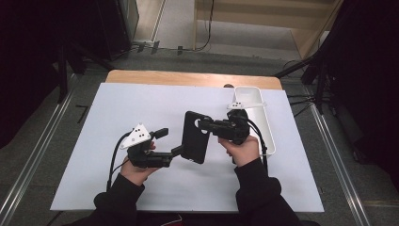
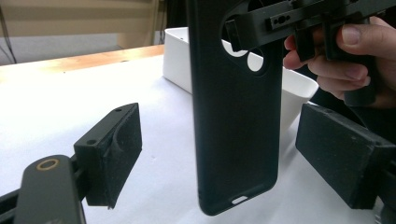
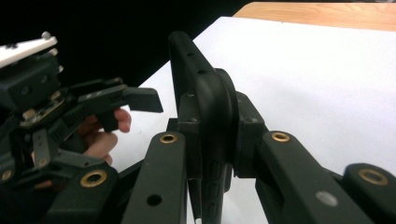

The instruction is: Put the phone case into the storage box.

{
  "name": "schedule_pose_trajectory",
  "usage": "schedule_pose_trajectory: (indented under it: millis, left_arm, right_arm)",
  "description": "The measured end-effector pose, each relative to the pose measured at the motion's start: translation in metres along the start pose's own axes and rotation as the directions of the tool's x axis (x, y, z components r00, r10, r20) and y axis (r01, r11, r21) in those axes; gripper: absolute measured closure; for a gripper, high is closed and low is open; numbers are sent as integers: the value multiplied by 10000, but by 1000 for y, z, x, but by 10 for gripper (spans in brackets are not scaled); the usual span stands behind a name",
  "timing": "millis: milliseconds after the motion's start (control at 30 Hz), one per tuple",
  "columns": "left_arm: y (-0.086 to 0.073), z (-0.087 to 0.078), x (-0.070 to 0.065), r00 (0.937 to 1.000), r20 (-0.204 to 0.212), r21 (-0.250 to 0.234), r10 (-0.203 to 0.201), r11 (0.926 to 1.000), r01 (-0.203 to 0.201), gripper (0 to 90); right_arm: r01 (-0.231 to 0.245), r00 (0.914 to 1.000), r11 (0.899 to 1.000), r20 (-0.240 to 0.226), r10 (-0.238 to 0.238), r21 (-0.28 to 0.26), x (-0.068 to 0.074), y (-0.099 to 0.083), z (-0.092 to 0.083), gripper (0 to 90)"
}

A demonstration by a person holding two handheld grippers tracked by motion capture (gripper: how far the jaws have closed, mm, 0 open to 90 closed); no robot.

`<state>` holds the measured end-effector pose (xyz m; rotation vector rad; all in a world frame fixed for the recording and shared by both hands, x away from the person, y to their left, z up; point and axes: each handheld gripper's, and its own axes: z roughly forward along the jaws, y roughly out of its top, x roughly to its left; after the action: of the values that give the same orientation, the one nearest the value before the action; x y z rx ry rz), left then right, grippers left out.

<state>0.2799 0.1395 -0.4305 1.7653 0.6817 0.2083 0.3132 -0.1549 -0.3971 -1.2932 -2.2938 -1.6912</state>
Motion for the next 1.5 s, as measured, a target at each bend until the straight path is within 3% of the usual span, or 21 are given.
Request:
schedule_pose_trajectory:
  millis: [100,267,433,633,900,967,1133,1500]
  left_arm:
    - [2,-1,3,9991,426,175,55,9998,-62,144]
    - [4,-3,6,9981,606,334,140,9993,-161,144]
    - [8,-3,10,9935,1114,622,227,9976,-298,145]
    - [12,-4,12,9866,1589,876,379,9948,-523,145]
    - [20,0,13,9760,2105,905,559,9930,-764,148]
    - [21,-1,14,9745,2151,858,644,9927,-845,205]
    - [22,0,16,9673,2496,919,447,9933,-697,205]
    - [27,-5,19,9647,2584,750,512,9945,-729,206]
  right_arm:
    - [403,9991,9992,-136,-402,67,0,0,-2,756]
    - [1153,9925,9932,-428,-1145,171,4,-1,-2,756]
    - [1630,9835,9858,-863,-1592,393,7,-2,1,756]
    - [1890,9753,9793,-1302,-1786,724,5,-4,2,755]
    - [2105,9659,9746,-1703,-1952,765,4,-4,1,756]
    - [2162,9630,9735,-1807,-2000,746,4,-4,2,756]
    - [2297,9565,9697,-2035,-2090,835,3,-5,4,756]
    - [2712,9391,9572,-2457,-2401,1012,10,-8,10,756]
